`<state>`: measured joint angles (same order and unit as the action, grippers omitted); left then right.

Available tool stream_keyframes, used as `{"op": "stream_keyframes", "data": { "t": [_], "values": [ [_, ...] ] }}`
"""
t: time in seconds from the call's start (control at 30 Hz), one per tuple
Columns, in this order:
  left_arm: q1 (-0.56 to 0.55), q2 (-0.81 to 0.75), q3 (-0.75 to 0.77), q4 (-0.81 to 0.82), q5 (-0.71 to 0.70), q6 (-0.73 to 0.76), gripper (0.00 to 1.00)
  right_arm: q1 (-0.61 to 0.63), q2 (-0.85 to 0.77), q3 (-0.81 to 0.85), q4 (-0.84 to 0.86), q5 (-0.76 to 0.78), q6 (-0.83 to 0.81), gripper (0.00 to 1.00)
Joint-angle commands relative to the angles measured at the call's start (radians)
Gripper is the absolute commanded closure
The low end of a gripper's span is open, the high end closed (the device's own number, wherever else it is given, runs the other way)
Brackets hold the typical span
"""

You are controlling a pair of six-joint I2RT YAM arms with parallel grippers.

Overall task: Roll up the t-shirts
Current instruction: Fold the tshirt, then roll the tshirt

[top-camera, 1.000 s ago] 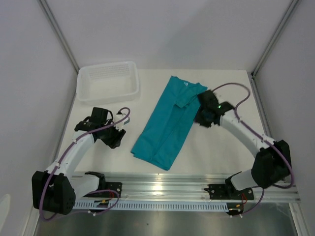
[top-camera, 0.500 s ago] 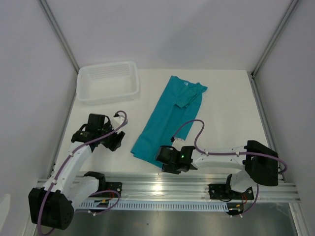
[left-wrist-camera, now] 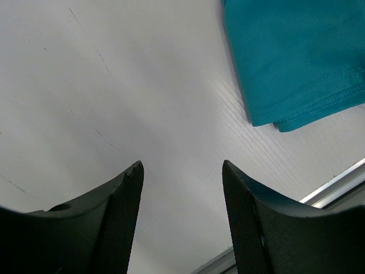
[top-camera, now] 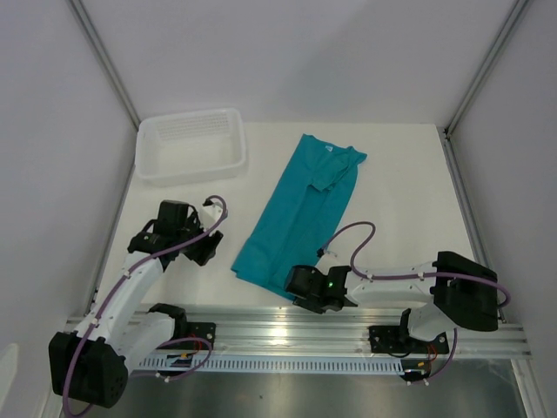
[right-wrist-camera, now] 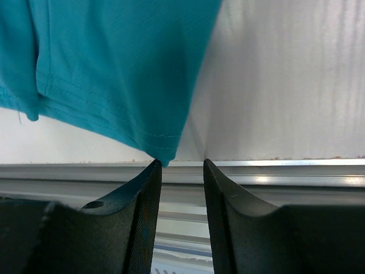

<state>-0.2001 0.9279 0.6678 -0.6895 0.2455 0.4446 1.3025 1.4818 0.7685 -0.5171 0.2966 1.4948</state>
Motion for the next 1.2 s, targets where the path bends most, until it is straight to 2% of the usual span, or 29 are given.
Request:
{"op": "stream_keyframes", "data": {
  "t": [0.0, 0.43, 0.77, 0.87, 1.17],
  "values": [
    [-0.007, -0.018, -0.010, 0.028, -0.009, -0.014, 0.39, -0.008, -0.046, -0.018, 0.034, 0.059, 0.077, 0.61],
    [-0.007, -0.035, -0.019, 0.024, 0.003, -0.010, 0.38, -0.066, 0.000, -0.012, 0.062, 0.024, 0.050, 0.61],
    [-0.007, -0.029, -0.022, 0.019, 0.026, -0.006, 0.38, 0.041, -0.048, 0.058, -0.076, 0.016, 0.079, 0.64],
    [-0.007, -0.032, -0.020, 0.015, 0.029, -0.004, 0.38, 0.060, -0.049, 0.084, -0.070, 0.015, 0.068, 0.64],
    [-0.009, -0.035, -0.027, 0.013, 0.029, -0.004, 0.38, -0.040, -0.055, 0.026, -0.026, 0.018, 0.047, 0.61]
  ]
}}
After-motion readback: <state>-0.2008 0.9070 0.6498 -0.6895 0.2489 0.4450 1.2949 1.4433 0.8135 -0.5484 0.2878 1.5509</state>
